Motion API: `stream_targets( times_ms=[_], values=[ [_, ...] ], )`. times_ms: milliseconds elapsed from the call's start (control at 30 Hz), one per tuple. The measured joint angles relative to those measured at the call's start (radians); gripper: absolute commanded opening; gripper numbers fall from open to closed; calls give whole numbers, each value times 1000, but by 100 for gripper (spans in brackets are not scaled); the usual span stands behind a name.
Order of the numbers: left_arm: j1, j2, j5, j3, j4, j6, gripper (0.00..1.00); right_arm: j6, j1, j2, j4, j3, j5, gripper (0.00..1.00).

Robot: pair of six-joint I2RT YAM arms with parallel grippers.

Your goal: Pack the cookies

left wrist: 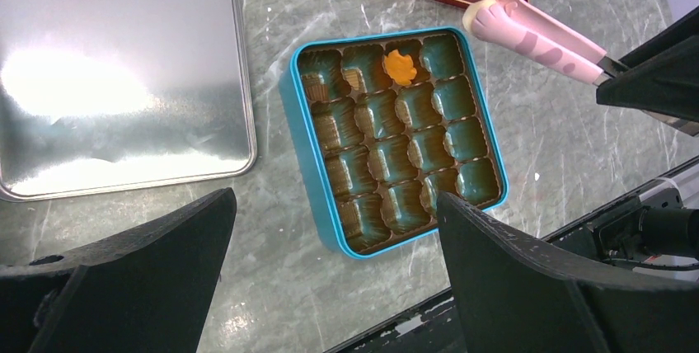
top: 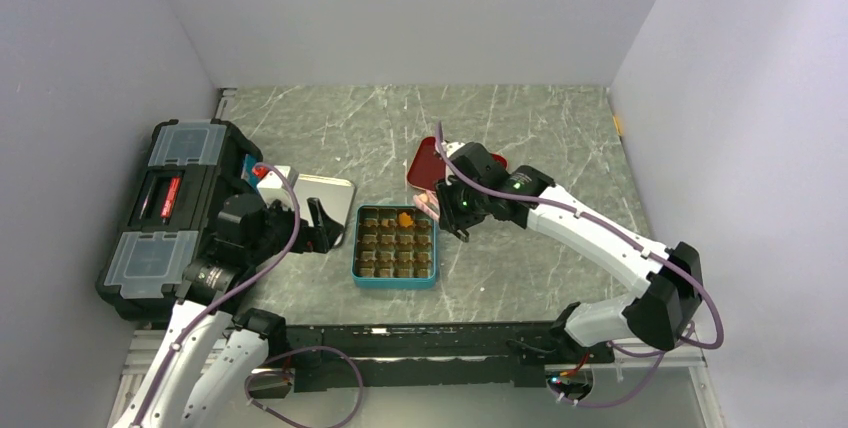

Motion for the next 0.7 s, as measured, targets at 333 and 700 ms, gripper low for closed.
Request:
stream_targets(
  times_ms=[333,700],
  values=[
    [0,0,0,0,0,0,99,19,42,-5,-13,-40,25,0],
    [0,0,0,0,0,0,99,27,54,8,-16,-47,53,0]
  ],
)
